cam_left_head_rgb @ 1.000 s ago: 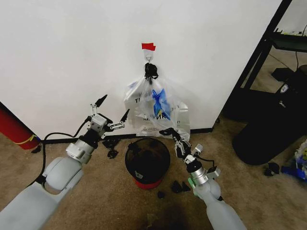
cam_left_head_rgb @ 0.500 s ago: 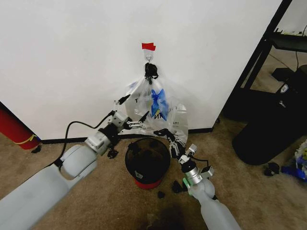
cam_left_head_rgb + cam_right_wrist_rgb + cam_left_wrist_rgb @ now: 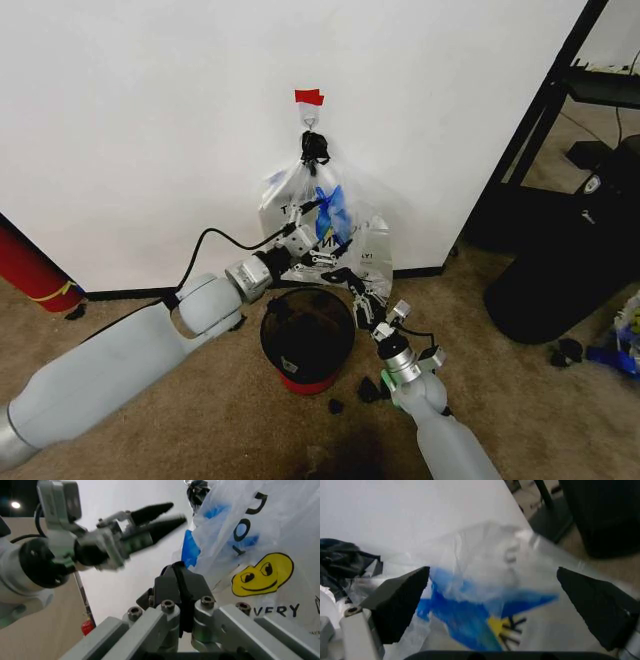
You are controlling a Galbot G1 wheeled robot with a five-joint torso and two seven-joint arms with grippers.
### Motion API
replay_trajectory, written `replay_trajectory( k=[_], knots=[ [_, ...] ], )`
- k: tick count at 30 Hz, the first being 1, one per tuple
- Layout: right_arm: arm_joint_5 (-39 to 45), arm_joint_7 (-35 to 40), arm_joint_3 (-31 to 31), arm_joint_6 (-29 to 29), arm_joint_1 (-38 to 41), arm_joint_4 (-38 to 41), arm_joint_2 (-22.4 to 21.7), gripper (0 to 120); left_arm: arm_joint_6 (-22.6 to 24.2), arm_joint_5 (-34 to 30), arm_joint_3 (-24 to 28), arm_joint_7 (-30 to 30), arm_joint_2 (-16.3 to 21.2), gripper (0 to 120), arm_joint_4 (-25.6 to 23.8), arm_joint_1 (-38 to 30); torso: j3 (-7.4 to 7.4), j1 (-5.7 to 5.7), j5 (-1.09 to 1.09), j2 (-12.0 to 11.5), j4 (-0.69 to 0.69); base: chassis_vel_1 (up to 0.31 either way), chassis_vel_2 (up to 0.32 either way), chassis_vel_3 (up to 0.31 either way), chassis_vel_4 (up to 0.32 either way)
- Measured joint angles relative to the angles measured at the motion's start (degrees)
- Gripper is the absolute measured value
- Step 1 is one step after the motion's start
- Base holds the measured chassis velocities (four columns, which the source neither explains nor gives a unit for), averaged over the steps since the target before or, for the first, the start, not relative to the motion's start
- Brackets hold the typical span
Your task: Pick up the garbage bag from the wall and place it over the trash bin.
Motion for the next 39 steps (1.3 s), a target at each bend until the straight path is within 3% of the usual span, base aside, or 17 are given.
replay_trajectory(
  k=[8, 26, 39],
  knots=[
    [0.15, -0.01, -0.1, 0.21, 0.04, 0.0, -0.16, 0, 2.91, 10.8, -0.84, 1.46, -0.08, 100, 2.26, 0.21, 0.0, 0.0, 0.0, 0.0, 0.0, 0.0, 0.0, 0.0, 0.0],
    [0.2, -0.24, -0.63, 0.66, 0.32, -0.5, -0.23, 0, 8.27, 18.4, -1.02, -2.02, -2.31, 100, 5.49, -0.18, 0.0, 0.0, 0.0, 0.01, 0.0, 0.0, 0.0, 0.0, 0.0],
    [0.11, -0.38, -0.58, 0.88, 0.42, -0.88, -0.08, 0, 10.34, 18.56, -0.91, -4.94, -2.28, 57, 4.15, 0.06, 0.0, -0.01, 0.01, 0.01, 0.0, 0.0, 0.0, 0.0, 0.0]
  ],
)
